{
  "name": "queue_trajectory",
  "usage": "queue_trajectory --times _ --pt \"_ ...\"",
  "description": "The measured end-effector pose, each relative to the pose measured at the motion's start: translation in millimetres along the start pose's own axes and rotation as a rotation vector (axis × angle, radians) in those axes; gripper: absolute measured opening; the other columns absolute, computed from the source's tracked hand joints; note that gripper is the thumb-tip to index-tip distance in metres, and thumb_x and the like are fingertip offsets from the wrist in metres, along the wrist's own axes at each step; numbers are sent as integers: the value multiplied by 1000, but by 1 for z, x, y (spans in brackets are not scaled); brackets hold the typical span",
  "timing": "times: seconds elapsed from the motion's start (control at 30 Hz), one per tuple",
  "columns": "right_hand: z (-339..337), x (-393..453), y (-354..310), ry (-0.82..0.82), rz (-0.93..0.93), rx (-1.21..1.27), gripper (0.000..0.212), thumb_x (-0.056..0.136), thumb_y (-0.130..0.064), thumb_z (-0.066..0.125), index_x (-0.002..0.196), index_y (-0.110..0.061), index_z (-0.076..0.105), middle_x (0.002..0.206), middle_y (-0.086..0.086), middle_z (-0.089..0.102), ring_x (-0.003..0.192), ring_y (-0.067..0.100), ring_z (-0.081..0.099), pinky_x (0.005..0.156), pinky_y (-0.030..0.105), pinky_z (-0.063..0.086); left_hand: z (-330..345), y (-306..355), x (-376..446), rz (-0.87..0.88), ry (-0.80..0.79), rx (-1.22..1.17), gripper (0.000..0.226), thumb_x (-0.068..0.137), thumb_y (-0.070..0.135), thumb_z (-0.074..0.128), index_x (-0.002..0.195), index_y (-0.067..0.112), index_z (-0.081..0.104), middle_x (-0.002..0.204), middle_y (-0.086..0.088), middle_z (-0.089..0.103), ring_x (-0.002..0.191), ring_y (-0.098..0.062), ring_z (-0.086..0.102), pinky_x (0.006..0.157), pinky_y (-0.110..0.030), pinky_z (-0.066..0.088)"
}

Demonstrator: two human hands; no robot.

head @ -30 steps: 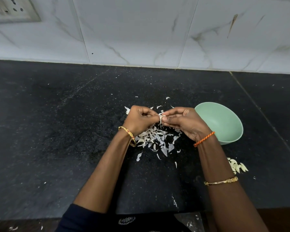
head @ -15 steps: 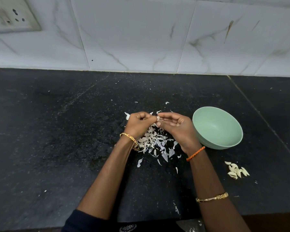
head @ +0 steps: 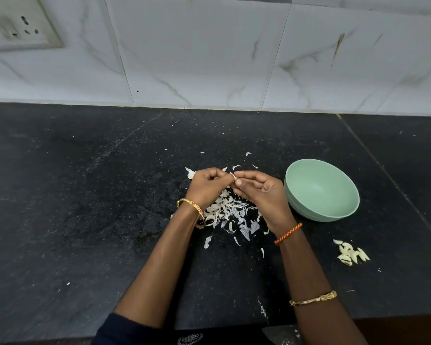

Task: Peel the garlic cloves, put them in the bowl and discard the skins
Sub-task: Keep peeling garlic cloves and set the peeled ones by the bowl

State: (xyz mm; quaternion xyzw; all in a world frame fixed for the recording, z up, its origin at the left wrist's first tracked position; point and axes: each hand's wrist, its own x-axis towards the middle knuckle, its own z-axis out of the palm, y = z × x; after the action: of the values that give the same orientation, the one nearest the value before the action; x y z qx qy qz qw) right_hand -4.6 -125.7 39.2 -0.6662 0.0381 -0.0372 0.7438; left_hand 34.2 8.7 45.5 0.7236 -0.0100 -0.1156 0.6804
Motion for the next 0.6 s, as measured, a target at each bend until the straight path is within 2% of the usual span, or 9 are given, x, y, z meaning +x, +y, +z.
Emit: queue_trajectory --times 0.17,0.3,0.43,0.6 --pt "2 0 -7 -14 -40 -155 12 88 -4 65 94 -13 71 89 7 74 82 14 71 72 19 56 1 0 2 42 1 30 27 85 4 65 62 15 57 40 18 49 35 4 40 41 -6 31" --pt "3 0 -12 14 3 -173 7 89 -10 66 91 -11 72 76 -7 71 70 3 66 65 20 56 -2 -3 2 114 1 99 24 83 14 69 61 17 59 57 5 44 52 -6 36 51 -16 33" --pt "3 1 -14 24 68 -156 7 89 -8 65 86 -6 71 61 -1 66 57 5 62 56 19 55 -2 -6 3 173 12 200 21 80 13 70 62 20 61 62 2 42 55 -7 35 54 -21 34" --pt "7 1 -17 77 82 -112 13 91 0 58 83 -3 67 61 3 70 58 12 68 56 23 57 -3 -4 4 193 15 190 17 79 9 68 66 18 64 65 0 46 59 -7 41 55 -13 36"
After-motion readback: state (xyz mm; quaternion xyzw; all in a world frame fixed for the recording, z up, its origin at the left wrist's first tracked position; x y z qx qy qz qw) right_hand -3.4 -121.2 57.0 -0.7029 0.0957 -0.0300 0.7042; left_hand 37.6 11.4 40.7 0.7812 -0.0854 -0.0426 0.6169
